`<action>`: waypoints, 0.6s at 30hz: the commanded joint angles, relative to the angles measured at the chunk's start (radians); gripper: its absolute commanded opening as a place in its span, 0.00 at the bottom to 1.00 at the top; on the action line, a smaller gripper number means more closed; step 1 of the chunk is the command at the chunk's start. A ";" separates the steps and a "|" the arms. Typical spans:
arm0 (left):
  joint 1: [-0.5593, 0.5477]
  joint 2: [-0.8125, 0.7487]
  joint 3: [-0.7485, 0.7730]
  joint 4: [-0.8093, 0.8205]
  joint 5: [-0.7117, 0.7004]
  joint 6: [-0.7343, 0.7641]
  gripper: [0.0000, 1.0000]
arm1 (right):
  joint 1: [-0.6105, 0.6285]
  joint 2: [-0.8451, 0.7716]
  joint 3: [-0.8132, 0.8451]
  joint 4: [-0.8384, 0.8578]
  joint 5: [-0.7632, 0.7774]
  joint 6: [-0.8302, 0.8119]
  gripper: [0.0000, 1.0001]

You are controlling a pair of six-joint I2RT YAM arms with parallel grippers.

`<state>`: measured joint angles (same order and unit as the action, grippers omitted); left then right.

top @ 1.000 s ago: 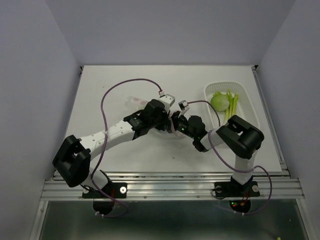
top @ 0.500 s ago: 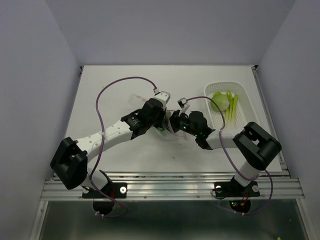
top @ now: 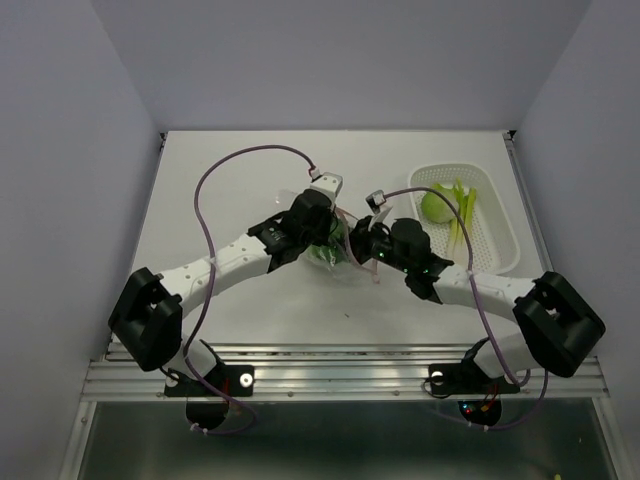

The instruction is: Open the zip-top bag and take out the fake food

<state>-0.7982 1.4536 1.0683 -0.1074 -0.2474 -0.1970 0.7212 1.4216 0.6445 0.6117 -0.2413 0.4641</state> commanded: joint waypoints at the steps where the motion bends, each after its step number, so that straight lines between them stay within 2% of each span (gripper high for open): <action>1: 0.010 0.028 0.041 -0.003 -0.069 -0.009 0.00 | 0.009 -0.097 -0.032 0.014 0.002 -0.039 0.01; 7: 0.011 0.024 0.047 -0.003 -0.055 -0.010 0.00 | 0.009 -0.148 -0.048 -0.052 0.102 -0.062 0.01; 12: 0.011 -0.018 0.073 -0.008 0.006 0.007 0.00 | 0.009 -0.116 -0.034 -0.076 0.091 -0.073 0.01; 17: 0.010 -0.071 0.061 0.018 0.103 0.018 0.10 | 0.009 -0.087 0.004 -0.075 0.074 -0.093 0.01; 18: 0.010 -0.087 0.052 0.021 0.114 0.016 0.21 | 0.009 -0.084 0.020 -0.075 0.073 -0.094 0.01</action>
<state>-0.7959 1.4590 1.0962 -0.1226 -0.1780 -0.1993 0.7212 1.3331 0.5976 0.5030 -0.1715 0.4019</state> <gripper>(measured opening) 0.099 0.028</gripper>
